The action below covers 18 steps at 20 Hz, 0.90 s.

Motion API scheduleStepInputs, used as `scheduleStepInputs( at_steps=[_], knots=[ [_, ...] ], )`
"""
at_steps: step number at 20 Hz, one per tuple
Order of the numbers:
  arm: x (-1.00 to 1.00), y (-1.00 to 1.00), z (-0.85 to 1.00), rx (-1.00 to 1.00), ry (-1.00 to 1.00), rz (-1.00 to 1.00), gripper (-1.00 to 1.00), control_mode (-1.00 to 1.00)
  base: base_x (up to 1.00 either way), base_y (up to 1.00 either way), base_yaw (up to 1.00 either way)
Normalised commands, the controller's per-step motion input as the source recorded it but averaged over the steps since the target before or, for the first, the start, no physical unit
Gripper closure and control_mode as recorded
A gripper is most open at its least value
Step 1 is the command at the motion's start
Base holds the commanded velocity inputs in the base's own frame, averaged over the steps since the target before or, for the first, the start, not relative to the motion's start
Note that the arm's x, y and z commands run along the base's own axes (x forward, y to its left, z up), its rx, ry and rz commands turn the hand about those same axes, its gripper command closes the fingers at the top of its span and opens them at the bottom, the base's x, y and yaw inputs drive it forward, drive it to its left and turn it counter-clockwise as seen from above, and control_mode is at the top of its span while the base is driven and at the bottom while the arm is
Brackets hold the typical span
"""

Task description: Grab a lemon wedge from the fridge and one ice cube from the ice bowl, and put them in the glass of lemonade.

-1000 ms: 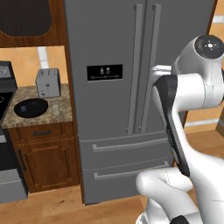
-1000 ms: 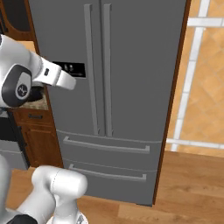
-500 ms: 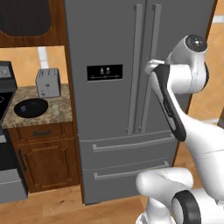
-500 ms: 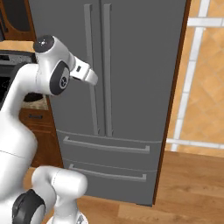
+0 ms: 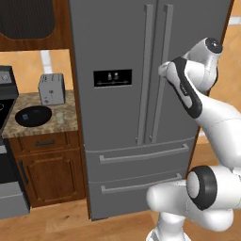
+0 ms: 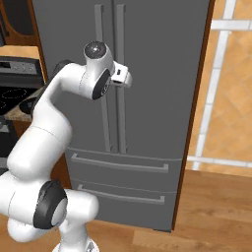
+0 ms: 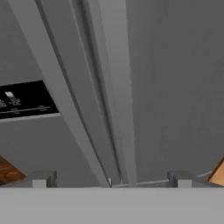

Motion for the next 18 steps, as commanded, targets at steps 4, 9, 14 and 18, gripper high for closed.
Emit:
scheduleStepInputs(
  at_steps=[4,9,14,18],
  knots=[
    [0.49,-0.01,-0.17,-0.11,0.00,0.00,-1.00,-1.00,0.00,0.00,0.00],
    [0.46,-0.02,-0.21,-0.10,0.01,0.00,-1.00,-1.00,0.00,0.00,0.00],
    [0.90,0.00,-0.35,-0.08,0.00,0.00,-1.00,-1.00,0.00,0.00,0.00],
    [0.94,-0.06,-0.21,0.00,0.08,0.00,-1.00,-1.00,0.00,0.00,0.00]
  ],
)
